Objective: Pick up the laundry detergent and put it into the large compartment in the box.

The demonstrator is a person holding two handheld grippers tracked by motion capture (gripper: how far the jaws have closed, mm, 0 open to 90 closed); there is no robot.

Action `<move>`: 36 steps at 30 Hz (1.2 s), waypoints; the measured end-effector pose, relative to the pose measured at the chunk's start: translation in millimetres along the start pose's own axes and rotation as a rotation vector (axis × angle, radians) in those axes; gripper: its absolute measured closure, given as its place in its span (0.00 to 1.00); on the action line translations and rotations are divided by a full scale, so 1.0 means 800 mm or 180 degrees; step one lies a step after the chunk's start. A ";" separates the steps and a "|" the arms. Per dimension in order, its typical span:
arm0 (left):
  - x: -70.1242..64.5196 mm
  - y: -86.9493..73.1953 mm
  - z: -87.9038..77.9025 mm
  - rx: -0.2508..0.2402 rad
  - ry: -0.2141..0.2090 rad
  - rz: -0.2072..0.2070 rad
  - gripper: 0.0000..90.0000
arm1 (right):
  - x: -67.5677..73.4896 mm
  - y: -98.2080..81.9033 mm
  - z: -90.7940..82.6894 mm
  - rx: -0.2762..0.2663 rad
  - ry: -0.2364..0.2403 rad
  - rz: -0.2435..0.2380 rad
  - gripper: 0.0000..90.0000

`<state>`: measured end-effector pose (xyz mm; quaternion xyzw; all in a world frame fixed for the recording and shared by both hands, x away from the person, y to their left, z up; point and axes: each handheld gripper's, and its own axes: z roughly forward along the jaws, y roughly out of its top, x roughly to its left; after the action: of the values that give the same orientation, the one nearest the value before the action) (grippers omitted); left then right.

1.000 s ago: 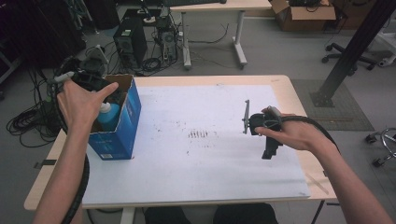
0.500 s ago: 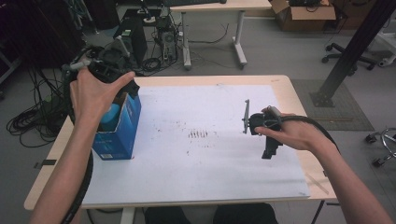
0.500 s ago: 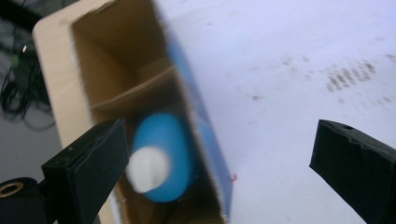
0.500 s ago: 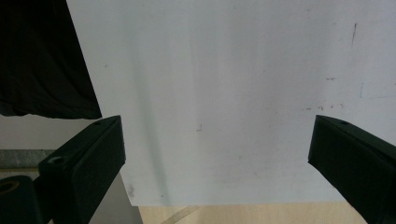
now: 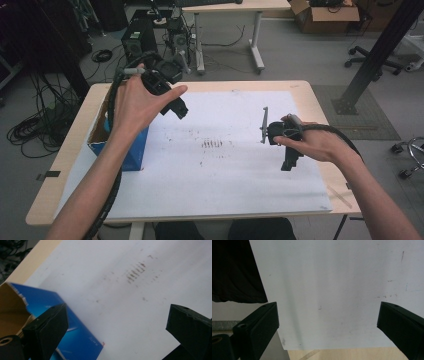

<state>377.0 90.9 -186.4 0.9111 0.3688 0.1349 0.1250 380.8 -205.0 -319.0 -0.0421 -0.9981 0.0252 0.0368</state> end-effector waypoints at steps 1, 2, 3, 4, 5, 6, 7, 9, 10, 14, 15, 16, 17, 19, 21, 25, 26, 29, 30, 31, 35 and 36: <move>-0.003 0.001 0.003 0.0009 -0.0023 0.0044 0.05 | 0.000 0.000 0.000 -0.0007 -0.0004 -0.0008 0.04; -0.007 0.002 0.008 0.0018 -0.0071 0.0108 0.05 | 0.000 -0.001 0.000 -0.0007 -0.0004 -0.0007 0.04; -0.010 0.002 0.012 0.0031 -0.0103 0.0147 0.05 | 0.000 -0.001 0.000 -0.0016 0.0002 -0.0016 0.04; -0.013 0.003 0.017 0.0050 -0.0143 0.0200 0.05 | 0.001 -0.002 -0.001 -0.0017 0.0004 -0.0001 0.04; -0.018 0.003 0.023 0.0075 -0.0191 0.0257 0.05 | 0.000 -0.003 -0.001 -0.0017 0.0010 -0.0003 0.04; -0.020 0.004 0.028 0.0091 -0.0215 0.0310 0.05 | 0.000 -0.004 -0.002 -0.0029 0.0003 0.0001 0.04; -0.024 0.004 0.033 0.0106 -0.0250 0.0353 0.05 | 0.000 -0.005 -0.002 -0.0035 -0.0003 -0.0005 0.04; -0.028 0.005 0.042 0.0124 -0.0307 0.0422 0.05 | 0.000 -0.005 -0.003 -0.0039 -0.0011 -0.0001 0.04; -0.032 0.005 0.047 0.0142 -0.0361 0.0479 0.05 | 0.001 -0.006 -0.003 -0.0047 -0.0012 -0.0001 0.04; -0.041 0.004 0.063 0.0197 -0.0481 0.0645 0.05 | 0.001 -0.005 -0.003 -0.0060 -0.0018 0.0000 0.04; -0.044 0.003 0.066 0.0208 -0.0504 0.0700 0.05 | 0.001 -0.005 -0.003 -0.0053 -0.0022 0.0001 0.04; -0.046 0.003 0.069 0.0224 -0.0540 0.0759 0.05 | 0.001 -0.005 -0.003 -0.0035 -0.0023 0.0023 0.04; -0.049 0.002 0.073 0.0230 -0.0581 0.0840 0.05 | 0.000 -0.005 -0.003 -0.0036 -0.0044 0.0004 0.04; -0.055 0.002 0.077 0.0228 -0.0605 0.0928 0.05 | 0.001 -0.005 -0.003 -0.0037 -0.0038 0.0020 0.04; -0.062 0.001 0.083 0.0227 -0.0633 0.1043 0.05 | 0.000 -0.005 -0.003 -0.0059 -0.0038 -0.0003 0.04; -0.079 0.002 0.092 0.0260 -0.0680 0.1209 0.05 | -0.001 -0.006 -0.004 -0.0046 -0.0052 0.0019 0.04; -0.085 0.003 0.095 0.0282 -0.0687 0.1276 0.05 | -0.001 -0.007 -0.004 -0.0051 -0.0036 0.0012 0.04; -0.096 0.005 0.103 0.0321 -0.0715 0.1397 0.05 | -0.001 -0.008 -0.006 -0.0057 -0.0049 0.0021 0.04; -0.102 0.006 0.107 0.0343 -0.0714 0.1455 0.05 | 0.000 -0.009 -0.006 -0.0052 -0.0045 0.0034 0.04; -0.105 0.007 0.109 0.0352 -0.0713 0.1482 0.05 | 0.000 -0.009 -0.006 -0.0059 -0.0043 0.0027 0.04; -0.119 0.009 0.119 0.0387 -0.0727 0.1594 0.05 | 0.001 -0.010 -0.007 -0.0041 -0.0047 0.0040 0.04; -0.121 0.008 0.120 0.0390 -0.0735 0.1606 0.05 | 0.001 -0.010 -0.006 -0.0039 -0.0050 0.0033 0.04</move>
<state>346.7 5.3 -288.9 0.9893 0.1211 0.0345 0.0734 379.8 -213.1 -313.3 -0.0473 -0.9983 0.0196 0.0286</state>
